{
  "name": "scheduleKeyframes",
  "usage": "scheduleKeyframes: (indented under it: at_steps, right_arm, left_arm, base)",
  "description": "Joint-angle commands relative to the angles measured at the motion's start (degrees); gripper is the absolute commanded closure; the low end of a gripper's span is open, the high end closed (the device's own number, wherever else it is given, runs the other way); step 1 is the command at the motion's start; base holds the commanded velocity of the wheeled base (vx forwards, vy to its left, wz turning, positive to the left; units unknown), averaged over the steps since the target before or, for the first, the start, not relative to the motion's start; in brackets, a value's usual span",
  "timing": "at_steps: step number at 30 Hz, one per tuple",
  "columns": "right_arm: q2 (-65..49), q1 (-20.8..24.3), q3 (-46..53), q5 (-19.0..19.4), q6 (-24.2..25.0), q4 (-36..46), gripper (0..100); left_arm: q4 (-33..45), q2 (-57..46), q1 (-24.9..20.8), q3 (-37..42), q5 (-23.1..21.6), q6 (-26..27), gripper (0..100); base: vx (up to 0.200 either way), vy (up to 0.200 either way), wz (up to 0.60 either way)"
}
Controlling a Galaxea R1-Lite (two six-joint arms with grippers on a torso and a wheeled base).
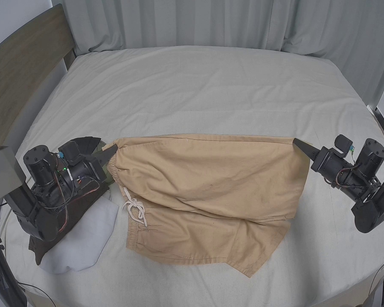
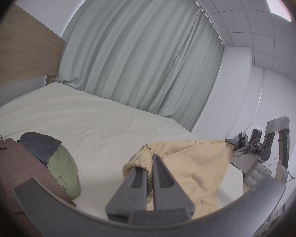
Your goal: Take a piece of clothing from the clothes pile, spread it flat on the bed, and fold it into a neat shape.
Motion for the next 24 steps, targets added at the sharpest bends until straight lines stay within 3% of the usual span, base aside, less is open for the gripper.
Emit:
scheduleKeyframes:
  at_steps: [1, 24]
  right_arm:
    - [2.1, 0.0, -1.6, 0.1, 0.0, 0.0, 100]
    - [13.6, -0.2, -16.9, -0.1, 0.1, -0.1, 100]
  left_arm:
    - [-0.1, 0.6, 0.2, -0.4, 0.0, -0.3, 100]
    - [-0.1, 12.3, -0.2, -13.3, 4.6, -0.8, 100]
  base:
    - [0.0, 0.0, 0.0]
    - [0.0, 0.0, 0.0]
